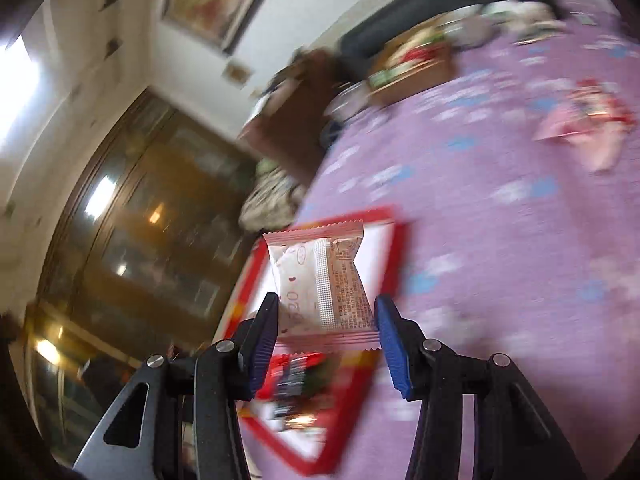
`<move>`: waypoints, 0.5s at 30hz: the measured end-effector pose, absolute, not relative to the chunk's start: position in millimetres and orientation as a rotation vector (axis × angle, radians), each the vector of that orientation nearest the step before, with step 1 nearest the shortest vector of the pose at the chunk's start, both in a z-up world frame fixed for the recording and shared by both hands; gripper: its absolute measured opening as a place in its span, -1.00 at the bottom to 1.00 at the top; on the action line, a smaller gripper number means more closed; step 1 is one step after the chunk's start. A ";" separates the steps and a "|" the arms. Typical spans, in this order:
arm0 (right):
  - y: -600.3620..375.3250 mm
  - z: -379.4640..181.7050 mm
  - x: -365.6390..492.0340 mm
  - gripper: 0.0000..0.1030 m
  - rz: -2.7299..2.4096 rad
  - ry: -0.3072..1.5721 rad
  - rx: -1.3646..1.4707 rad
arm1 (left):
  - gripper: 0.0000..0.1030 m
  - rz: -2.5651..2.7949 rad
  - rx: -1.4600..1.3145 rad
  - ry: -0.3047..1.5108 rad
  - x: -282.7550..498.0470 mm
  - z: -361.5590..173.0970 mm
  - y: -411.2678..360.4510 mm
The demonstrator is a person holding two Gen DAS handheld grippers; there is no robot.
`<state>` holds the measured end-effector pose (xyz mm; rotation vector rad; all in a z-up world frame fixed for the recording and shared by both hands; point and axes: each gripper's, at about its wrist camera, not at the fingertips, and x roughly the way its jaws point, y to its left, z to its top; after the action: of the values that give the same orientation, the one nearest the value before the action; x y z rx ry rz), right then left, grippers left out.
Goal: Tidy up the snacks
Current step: 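Carry both packets over the tray and open both grippers to drop them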
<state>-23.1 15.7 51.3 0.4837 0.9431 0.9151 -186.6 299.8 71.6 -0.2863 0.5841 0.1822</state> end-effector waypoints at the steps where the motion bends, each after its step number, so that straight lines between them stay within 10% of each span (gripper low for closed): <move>1: 30.0 52.9 -29.8 -0.06 0.940 0.933 0.456 | -0.42 0.175 -0.274 0.585 -185.3 70.8 298.9; 15: 96.5 51.6 -31.3 -0.05 1.031 0.952 0.340 | -0.42 0.084 -0.250 0.594 -135.6 78.7 288.5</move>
<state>-31.3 96.4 51.6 0.3403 0.9523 1.0310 -135.6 288.5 78.7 -0.2498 0.5940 0.0838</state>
